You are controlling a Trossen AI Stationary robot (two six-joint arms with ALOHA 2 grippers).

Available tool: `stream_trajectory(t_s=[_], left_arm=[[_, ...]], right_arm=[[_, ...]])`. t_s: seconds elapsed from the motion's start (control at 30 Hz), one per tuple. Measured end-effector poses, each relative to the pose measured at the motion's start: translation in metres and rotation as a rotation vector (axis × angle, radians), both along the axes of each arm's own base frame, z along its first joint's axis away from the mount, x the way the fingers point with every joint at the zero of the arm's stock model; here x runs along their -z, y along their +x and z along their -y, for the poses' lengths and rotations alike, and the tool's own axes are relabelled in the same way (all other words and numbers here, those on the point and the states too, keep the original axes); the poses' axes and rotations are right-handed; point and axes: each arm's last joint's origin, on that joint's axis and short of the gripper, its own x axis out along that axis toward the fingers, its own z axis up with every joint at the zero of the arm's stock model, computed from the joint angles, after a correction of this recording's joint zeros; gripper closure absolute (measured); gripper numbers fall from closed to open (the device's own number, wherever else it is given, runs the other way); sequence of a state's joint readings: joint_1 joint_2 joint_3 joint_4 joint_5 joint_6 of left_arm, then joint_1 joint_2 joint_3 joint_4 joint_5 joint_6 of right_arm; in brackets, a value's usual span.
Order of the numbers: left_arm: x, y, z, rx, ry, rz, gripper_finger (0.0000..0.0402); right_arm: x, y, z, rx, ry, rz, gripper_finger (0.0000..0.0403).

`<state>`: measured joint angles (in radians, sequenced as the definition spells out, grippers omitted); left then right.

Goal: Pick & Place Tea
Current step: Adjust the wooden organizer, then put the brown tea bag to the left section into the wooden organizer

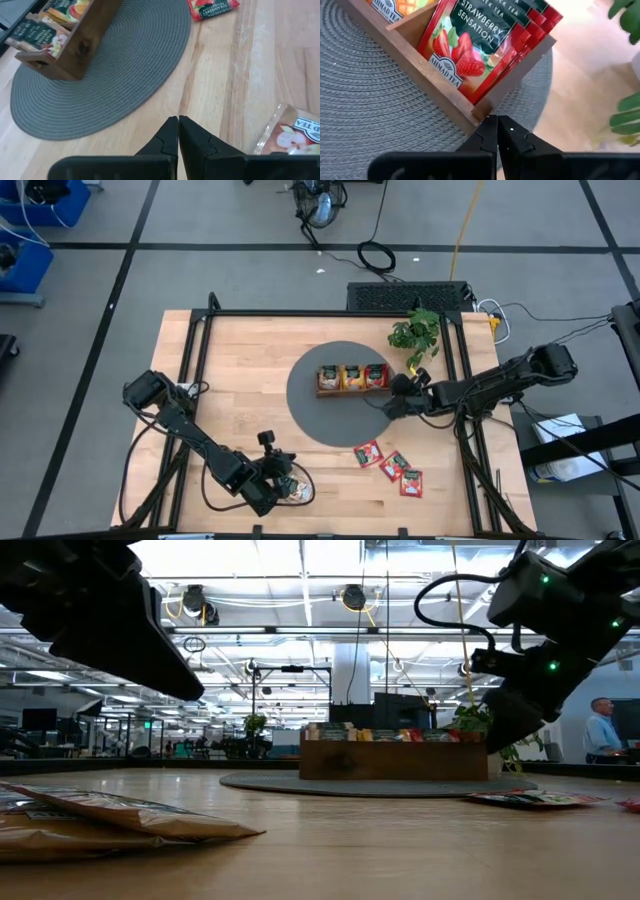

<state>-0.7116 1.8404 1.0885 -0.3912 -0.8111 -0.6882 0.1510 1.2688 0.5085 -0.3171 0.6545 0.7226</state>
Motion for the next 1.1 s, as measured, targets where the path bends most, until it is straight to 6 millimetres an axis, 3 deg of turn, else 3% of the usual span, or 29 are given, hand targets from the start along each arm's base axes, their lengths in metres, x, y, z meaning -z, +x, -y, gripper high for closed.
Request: stream_trajectory(t_s=[0.17, 0.27, 0.37, 0.47, 0.67, 0.8, 0.93, 1.1], left_arm=[[0.0, 0.0, 0.0, 0.011, 0.001, -0.01, 0.038], [0.001, 0.0, 0.001, 0.024, -0.017, -0.027, 0.038], [0.002, -0.002, 0.004, 0.069, -0.083, -0.087, 0.038], [0.004, -0.008, 0.012, 0.123, -0.137, -0.136, 0.038], [-0.01, -0.022, 0.026, 0.181, -0.157, -0.093, 0.038], [-0.018, -0.034, 0.047, 0.309, -0.197, -0.053, 0.038], [-0.02, -0.034, 0.066, 0.439, -0.207, 0.039, 0.038], [-0.012, -0.027, 0.069, 0.516, -0.219, 0.008, 0.038]], right_arm=[[0.0, 0.0, 0.001, -0.005, 0.004, -0.001, 0.0403], [-0.002, 0.0, -0.001, -0.03, 0.093, 0.011, 0.0403], [-0.008, 0.0, -0.009, -0.094, 0.223, 0.048, 0.0403], [-0.014, -0.003, -0.022, -0.179, 0.242, 0.082, 0.0403], [-0.042, 0.01, -0.052, -0.46, 0.165, 0.346, 0.0403], [-0.061, 0.024, -0.077, -0.713, 0.062, 0.558, 0.0403], [-0.051, 0.041, -0.094, -0.91, 0.086, 0.647, 0.0403], [-0.03, 0.063, -0.095, -1.066, 0.113, 0.707, 0.0403]])
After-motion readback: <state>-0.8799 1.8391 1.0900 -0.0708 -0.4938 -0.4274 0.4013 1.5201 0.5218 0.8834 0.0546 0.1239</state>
